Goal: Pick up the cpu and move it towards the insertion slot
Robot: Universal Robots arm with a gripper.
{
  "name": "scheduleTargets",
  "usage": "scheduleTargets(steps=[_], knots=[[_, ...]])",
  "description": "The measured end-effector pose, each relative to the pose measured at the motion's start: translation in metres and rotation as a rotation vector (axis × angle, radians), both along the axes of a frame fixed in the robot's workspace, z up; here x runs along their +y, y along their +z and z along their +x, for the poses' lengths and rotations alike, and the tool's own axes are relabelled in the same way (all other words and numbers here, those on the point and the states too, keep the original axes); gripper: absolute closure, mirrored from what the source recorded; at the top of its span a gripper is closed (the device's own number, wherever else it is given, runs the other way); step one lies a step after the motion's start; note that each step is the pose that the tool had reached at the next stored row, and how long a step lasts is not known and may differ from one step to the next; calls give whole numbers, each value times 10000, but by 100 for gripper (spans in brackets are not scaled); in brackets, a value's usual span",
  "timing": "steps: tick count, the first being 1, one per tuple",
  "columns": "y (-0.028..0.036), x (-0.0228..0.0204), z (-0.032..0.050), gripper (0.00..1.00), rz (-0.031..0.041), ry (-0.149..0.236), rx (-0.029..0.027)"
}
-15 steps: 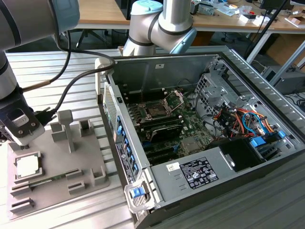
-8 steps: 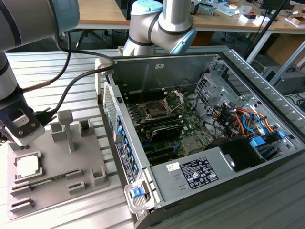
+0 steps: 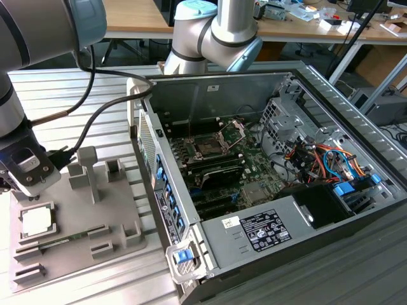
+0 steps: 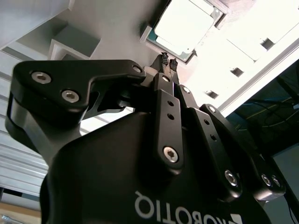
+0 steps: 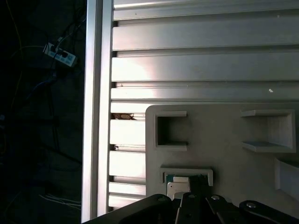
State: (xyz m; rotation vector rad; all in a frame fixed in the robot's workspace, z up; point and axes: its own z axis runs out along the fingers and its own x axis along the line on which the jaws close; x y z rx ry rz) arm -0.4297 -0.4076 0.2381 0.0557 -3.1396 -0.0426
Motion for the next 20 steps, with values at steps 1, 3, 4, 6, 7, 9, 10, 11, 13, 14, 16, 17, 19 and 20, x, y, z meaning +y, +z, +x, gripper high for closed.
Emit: scheduleTargets(steps=[1,3,4,6,7,9,10,11,13,14,16,17,19,20], knots=[[-1,0,0,89,1,0,0],[-5,0,0,89,1,0,0],[-7,0,0,89,1,0,-1],[-14,0,0,89,0,0,0],[-16,0,0,89,0,0,0],[-23,-2,0,89,0,0,0],[-26,-3,0,89,1,0,0],[-30,-4,0,89,0,0,0],[-35,-7,0,89,0,0,0],[-38,-9,0,89,0,0,0],[-45,-14,0,89,1,0,-2],[-46,-19,1,89,1,2,-1],[-49,-28,0,89,0,0,0],[-52,-31,0,89,1,0,-2]])
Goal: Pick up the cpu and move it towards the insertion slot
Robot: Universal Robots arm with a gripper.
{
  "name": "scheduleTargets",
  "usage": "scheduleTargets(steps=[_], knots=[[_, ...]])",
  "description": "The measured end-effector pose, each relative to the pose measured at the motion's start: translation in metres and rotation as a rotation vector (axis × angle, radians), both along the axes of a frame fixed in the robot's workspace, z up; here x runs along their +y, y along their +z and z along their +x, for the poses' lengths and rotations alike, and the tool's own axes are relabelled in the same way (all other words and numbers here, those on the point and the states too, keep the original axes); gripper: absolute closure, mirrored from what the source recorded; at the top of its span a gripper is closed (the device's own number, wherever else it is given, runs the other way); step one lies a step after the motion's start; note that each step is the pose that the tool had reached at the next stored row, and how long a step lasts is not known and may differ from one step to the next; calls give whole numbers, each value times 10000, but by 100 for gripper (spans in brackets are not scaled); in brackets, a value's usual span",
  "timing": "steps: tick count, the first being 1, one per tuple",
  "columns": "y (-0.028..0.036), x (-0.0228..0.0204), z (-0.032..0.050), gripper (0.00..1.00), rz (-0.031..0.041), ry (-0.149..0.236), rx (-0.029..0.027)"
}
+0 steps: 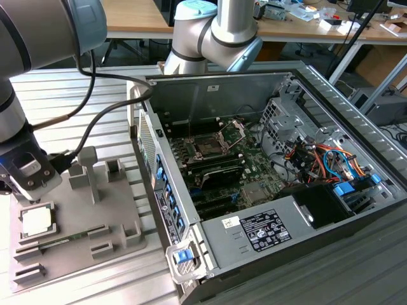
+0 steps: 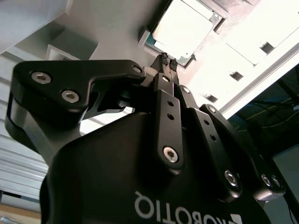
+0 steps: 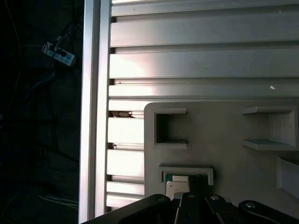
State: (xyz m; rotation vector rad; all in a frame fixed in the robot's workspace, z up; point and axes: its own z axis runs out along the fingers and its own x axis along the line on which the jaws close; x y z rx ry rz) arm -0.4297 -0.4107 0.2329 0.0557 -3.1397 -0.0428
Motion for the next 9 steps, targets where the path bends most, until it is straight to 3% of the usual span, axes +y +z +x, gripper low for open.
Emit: scheduleTargets(steps=[9], knots=[[-23,-28,0,89,-1,1,1]])
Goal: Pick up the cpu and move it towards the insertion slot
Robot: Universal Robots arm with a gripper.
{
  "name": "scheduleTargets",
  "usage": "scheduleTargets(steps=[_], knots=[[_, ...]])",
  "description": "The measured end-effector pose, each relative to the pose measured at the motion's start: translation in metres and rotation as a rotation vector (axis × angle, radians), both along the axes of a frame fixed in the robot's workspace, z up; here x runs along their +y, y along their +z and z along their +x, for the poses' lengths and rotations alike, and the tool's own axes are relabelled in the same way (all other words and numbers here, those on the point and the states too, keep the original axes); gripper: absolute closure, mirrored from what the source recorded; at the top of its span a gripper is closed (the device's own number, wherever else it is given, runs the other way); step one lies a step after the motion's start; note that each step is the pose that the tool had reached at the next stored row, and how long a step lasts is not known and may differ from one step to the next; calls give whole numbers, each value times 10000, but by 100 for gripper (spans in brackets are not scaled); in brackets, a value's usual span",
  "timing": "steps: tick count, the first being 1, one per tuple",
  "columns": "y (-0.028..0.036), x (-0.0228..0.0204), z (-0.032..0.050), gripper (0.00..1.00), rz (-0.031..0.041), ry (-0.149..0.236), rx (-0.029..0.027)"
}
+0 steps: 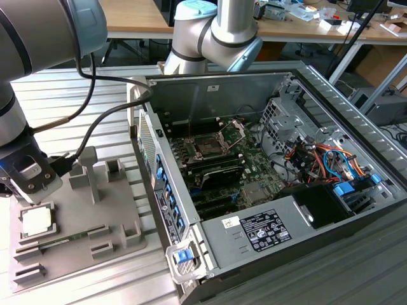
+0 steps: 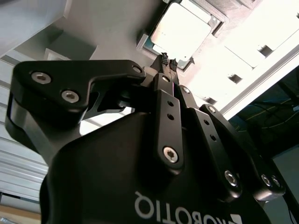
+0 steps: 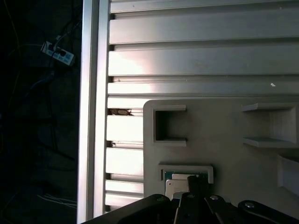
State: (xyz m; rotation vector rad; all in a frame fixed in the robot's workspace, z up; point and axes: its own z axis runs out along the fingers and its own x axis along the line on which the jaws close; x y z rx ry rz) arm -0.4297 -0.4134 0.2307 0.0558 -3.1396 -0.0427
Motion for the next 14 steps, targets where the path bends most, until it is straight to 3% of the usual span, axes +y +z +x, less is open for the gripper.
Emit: scheduleTargets(steps=[14], knots=[[-30,-20,0,89,0,0,1]])
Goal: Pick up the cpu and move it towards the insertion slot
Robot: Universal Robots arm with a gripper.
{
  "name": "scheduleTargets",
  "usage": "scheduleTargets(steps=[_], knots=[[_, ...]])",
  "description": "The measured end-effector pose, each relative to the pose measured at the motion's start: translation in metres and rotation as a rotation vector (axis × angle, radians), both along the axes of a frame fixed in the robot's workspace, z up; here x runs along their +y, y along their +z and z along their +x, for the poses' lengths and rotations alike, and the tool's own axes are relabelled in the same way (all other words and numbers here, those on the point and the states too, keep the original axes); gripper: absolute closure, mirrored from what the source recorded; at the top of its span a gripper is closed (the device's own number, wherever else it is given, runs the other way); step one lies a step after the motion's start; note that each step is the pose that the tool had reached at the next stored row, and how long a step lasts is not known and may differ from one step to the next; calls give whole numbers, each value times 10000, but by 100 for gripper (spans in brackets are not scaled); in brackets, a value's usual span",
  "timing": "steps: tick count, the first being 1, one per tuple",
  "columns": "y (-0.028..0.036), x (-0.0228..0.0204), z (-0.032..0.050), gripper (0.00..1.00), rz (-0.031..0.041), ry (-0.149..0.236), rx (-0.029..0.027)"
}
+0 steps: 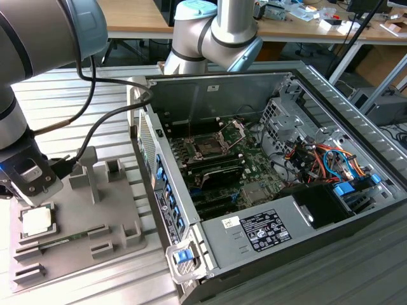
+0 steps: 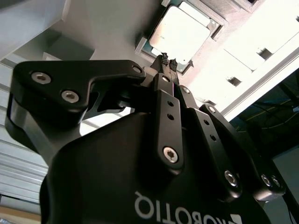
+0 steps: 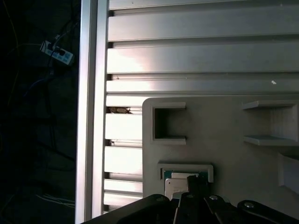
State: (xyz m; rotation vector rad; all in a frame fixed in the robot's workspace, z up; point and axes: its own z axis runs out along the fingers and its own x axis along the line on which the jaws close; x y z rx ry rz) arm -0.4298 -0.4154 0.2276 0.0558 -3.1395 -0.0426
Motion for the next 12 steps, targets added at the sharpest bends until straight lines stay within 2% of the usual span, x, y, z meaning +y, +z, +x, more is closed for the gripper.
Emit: scheduleTargets(steps=[12], knots=[[-30,-17,0,89,0,0,-1]])
